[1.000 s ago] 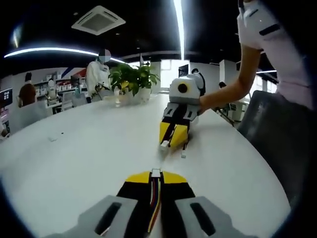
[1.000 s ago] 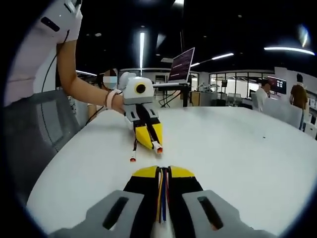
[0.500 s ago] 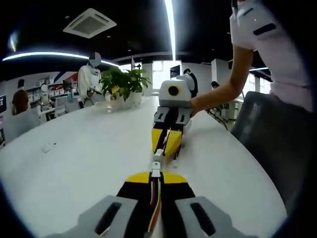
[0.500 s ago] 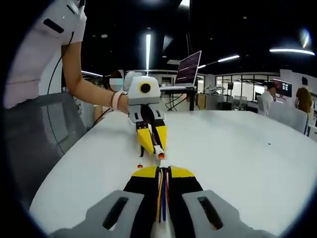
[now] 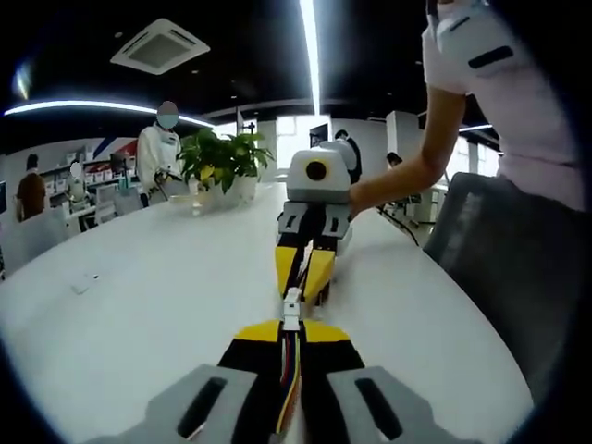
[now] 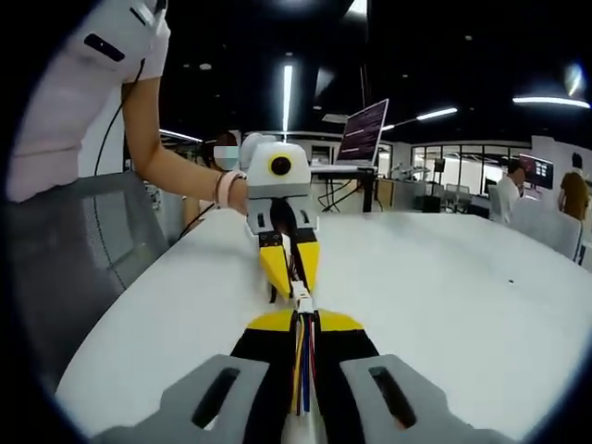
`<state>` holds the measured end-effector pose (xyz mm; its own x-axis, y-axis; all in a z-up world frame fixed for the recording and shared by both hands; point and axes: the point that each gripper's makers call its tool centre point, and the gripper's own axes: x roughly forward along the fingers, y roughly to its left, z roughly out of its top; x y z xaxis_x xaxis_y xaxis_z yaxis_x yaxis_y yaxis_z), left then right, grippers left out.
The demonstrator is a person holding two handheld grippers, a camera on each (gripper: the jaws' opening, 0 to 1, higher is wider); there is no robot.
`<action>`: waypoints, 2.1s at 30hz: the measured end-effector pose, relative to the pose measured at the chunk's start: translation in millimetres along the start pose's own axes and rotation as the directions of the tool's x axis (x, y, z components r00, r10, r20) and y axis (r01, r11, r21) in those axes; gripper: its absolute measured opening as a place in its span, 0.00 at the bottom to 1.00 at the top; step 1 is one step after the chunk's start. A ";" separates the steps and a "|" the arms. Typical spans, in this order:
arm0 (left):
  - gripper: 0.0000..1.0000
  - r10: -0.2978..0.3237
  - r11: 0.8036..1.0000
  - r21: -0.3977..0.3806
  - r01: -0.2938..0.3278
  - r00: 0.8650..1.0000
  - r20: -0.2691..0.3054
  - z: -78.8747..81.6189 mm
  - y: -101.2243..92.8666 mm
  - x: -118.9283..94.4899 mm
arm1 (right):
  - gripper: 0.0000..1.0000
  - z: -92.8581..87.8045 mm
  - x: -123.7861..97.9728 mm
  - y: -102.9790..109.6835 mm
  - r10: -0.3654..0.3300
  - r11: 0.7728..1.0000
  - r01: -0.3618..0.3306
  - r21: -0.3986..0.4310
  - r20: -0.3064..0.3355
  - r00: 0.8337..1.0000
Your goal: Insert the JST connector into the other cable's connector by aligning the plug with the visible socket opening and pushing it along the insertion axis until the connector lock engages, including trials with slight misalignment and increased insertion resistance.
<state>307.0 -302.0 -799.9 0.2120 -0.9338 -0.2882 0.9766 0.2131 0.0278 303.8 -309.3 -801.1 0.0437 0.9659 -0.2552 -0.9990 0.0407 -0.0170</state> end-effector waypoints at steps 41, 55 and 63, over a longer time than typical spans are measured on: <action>0.00 -0.018 0.999 0.046 0.020 0.999 -0.032 4.8 -7.7 4.2 | 0.03 -2.5 -3.9 -0.2 0.031 0.996 -0.031 0.081 -0.009 0.999; 0.00 -0.036 0.998 0.046 0.038 0.998 -0.042 1.6 -12.3 5.7 | 0.03 -7.7 -5.2 2.7 0.049 0.997 -0.047 0.062 -0.032 0.998; 0.00 -0.053 0.997 0.049 0.056 0.997 -0.051 1.0 -13.0 2.8 | 0.03 -6.3 -5.3 6.4 0.071 0.997 -0.070 0.030 -0.046 0.996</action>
<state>295.0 -307.7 -800.1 0.1575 -0.9278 -0.3381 0.9875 0.1462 0.0590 297.2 -315.8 -805.9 -0.0273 0.9536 -0.2997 -0.9994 -0.0191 0.0302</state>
